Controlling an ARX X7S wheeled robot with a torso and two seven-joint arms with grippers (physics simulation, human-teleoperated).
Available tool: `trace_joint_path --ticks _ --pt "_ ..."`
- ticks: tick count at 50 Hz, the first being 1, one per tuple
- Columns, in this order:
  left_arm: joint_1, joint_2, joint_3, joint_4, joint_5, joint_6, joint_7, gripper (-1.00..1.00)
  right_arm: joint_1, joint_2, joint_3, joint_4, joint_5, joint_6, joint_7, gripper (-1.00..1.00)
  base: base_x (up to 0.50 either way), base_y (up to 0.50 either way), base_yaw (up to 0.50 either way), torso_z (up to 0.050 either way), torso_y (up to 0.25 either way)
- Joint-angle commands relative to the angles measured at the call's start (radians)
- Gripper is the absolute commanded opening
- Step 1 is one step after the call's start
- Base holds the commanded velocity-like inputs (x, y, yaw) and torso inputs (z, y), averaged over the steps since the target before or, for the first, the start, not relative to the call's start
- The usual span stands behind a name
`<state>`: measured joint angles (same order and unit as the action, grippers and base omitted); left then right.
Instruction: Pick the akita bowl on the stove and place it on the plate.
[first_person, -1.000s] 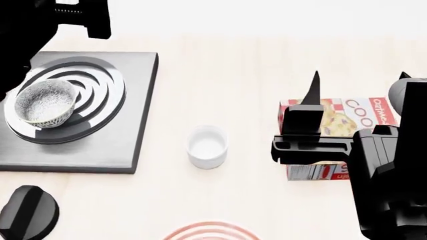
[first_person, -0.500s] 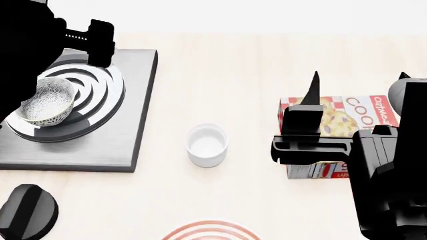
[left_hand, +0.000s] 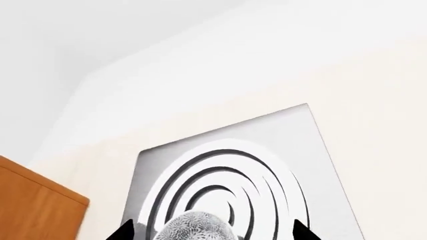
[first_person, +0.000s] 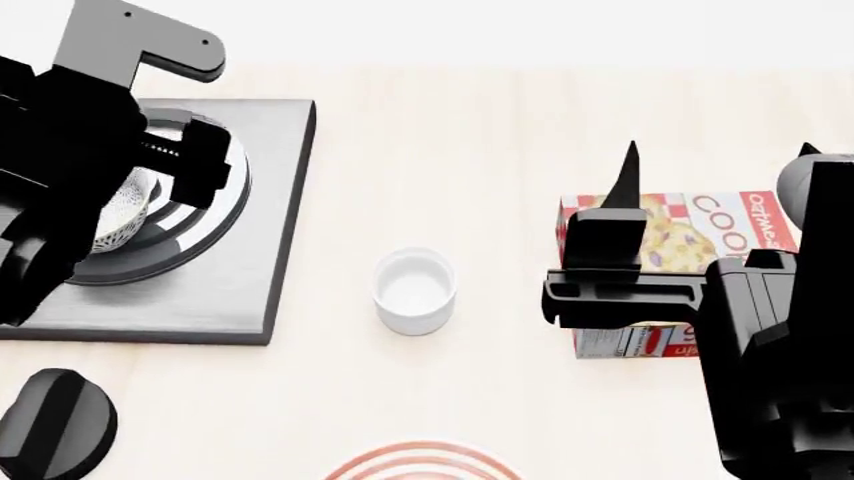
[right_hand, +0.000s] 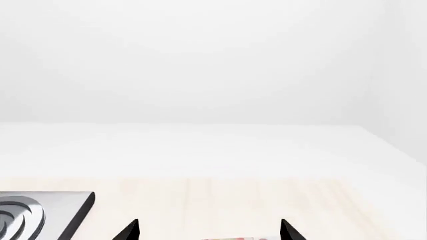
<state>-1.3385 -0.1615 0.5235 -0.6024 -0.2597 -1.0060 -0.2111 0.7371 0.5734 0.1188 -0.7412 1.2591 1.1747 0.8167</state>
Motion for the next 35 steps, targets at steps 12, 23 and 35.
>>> trace_joint_path --ticks 12,23,35 --pt "0.055 -0.017 0.051 0.005 0.028 -0.001 -0.028 1.00 -0.009 0.008 -0.012 0.003 -0.010 -0.019 -0.006 1.00 0.00 0.00 0.00 0.000 0.000" --pt "0.059 -0.021 0.057 -0.014 0.032 0.002 -0.035 1.00 -0.010 0.013 -0.016 0.005 -0.011 -0.025 -0.007 1.00 0.00 0.00 0.00 0.000 0.000" --pt "0.074 -0.028 0.058 -0.014 0.024 -0.002 -0.031 1.00 -0.011 0.017 -0.019 0.005 -0.007 -0.031 -0.004 1.00 0.00 0.00 0.00 0.000 0.000"
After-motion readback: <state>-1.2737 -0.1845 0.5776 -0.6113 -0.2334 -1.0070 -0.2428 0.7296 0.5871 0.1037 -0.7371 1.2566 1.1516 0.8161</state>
